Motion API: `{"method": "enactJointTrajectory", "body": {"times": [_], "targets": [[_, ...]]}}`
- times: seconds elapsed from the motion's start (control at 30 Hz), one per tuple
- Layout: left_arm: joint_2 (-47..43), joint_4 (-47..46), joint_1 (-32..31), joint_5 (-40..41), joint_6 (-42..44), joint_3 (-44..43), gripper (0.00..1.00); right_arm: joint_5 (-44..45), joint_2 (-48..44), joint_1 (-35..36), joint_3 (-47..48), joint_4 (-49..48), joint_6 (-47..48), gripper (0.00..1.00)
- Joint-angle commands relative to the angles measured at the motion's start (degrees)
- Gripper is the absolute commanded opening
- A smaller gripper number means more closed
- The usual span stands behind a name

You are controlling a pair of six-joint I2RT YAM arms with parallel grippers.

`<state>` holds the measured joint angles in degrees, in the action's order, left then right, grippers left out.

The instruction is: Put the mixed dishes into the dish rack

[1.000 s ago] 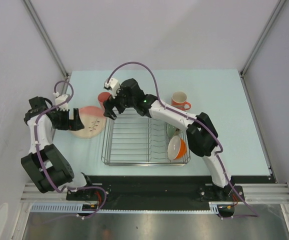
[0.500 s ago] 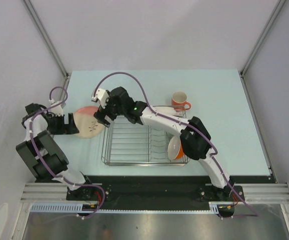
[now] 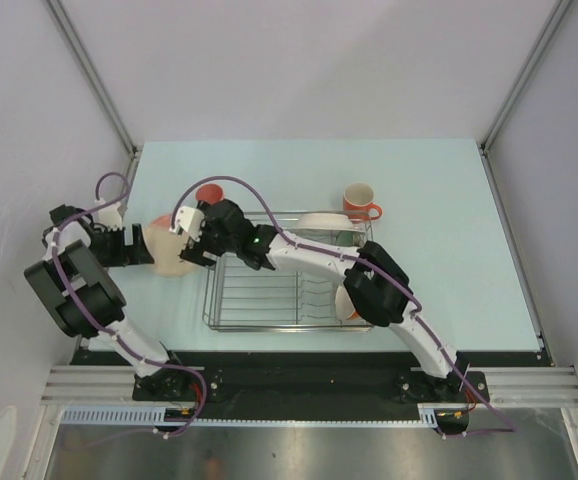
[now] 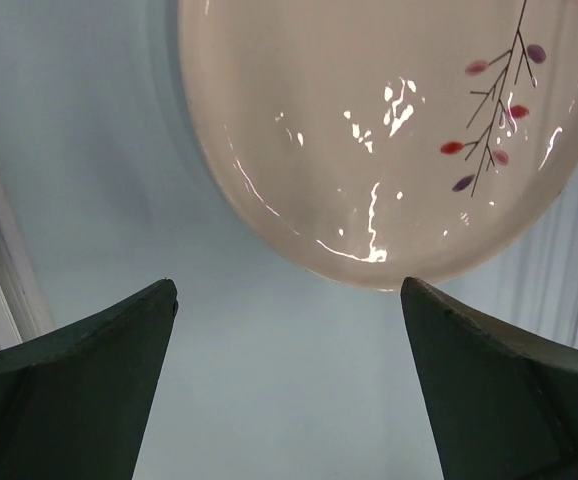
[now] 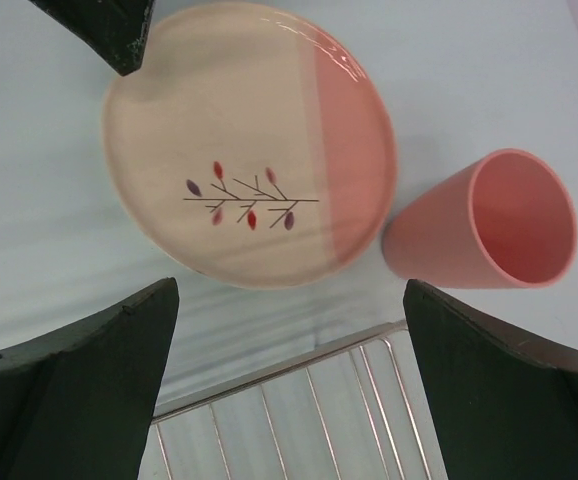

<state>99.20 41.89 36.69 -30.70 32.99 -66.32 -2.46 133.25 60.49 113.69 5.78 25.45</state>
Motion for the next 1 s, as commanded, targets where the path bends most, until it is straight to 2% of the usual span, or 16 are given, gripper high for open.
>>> {"method": "enactJointTrajectory", "body": {"times": [0.0,0.6,0.97], "targets": [[1.8,-1.5,0.1,-2.6,-1.5,-3.4,0.99,9.3,-2.5,-1.2,-5.8,1.3,5.7,1.00],[4.1,-4.5,-9.3,0.2,-4.9,-5.1,0.99,16.5,-13.4,-5.5,-24.2,2.7,1.0,1.00],[7.1,-6.6,-14.4,1.4,-5.7,-5.5,1.00,18.2,-18.2,-10.6,-28.7,7.0,-1.5,1.00]]}}
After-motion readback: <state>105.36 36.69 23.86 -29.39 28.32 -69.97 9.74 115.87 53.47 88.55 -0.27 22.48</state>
